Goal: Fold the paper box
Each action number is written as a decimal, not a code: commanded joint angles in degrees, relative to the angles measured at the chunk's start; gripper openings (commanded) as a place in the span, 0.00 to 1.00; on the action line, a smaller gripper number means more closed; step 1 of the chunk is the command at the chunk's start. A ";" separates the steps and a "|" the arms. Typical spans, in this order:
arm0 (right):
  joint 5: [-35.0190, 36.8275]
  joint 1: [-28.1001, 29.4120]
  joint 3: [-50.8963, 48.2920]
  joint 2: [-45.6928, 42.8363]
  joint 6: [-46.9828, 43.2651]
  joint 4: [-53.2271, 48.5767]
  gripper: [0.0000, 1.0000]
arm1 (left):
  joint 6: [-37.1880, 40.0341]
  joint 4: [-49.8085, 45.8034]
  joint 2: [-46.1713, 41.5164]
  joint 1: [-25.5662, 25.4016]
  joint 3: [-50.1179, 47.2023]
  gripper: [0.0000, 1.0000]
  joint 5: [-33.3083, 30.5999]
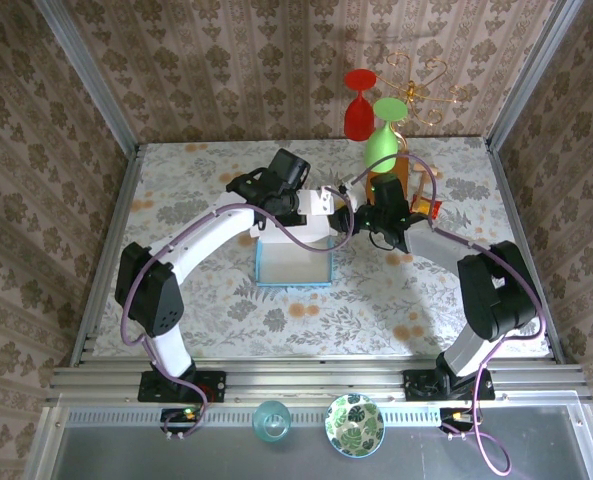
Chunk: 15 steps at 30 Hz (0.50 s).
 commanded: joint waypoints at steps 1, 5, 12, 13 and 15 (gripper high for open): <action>1.32 0.70 2.20 1.21 -1.12 -1.48 0.15 | -1.77 -0.78 0.03 0.38 1.55 0.00 1.58; 4.79 1.91 3.54 1.56 -2.97 -3.79 0.01 | -4.61 0.95 -0.17 0.51 1.77 0.09 0.05; 9.97 2.38 1.61 -0.74 -4.80 -2.50 0.00 | -30.74 1.45 -3.91 5.08 6.80 0.62 -2.20; 10.66 2.60 1.44 -1.07 -5.09 -2.30 0.00 | -36.51 -0.39 -4.36 6.55 8.48 0.62 -2.65; 12.07 2.78 1.27 -1.48 -5.66 -1.64 0.00 | -50.15 -6.10 -5.35 11.51 11.62 0.63 -0.94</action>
